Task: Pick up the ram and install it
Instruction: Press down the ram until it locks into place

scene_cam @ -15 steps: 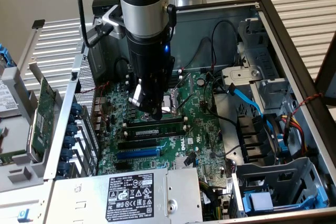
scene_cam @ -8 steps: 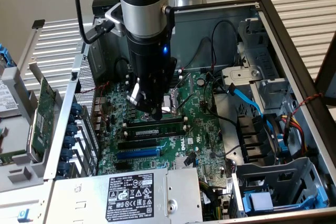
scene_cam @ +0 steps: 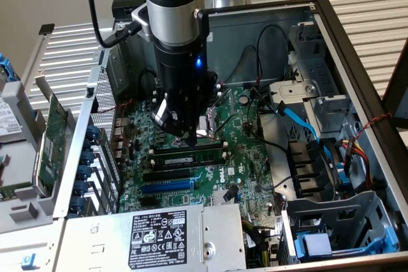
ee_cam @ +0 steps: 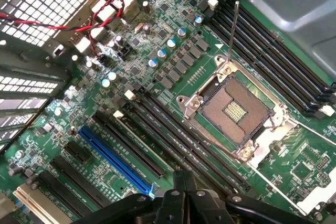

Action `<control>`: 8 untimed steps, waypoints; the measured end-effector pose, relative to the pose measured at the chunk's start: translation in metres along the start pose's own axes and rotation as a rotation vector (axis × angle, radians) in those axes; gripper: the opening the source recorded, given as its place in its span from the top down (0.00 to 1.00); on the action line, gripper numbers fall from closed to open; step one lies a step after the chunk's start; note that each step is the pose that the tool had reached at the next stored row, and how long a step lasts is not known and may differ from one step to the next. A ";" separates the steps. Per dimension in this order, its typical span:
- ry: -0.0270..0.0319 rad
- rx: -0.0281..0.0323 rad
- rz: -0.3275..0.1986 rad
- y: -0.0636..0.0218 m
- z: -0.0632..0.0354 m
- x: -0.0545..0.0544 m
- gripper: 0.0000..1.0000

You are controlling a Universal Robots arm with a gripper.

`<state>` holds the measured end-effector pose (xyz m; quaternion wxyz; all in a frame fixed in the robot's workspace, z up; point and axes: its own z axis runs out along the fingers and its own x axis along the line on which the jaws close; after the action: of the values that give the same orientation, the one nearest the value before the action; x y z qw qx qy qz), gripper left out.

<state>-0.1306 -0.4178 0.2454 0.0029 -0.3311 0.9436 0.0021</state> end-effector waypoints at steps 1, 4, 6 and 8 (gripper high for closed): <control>-0.0001 0.0001 0.014 0.0000 0.0000 0.000 0.89; -0.0001 0.0004 0.058 0.0000 0.0000 0.000 0.89; -0.0002 0.0006 0.087 0.0000 0.0000 0.000 0.89; -0.0003 0.0008 0.115 0.0000 0.0000 0.000 0.89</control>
<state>-0.1306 -0.4177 0.2453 0.0031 -0.2761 0.9611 0.0019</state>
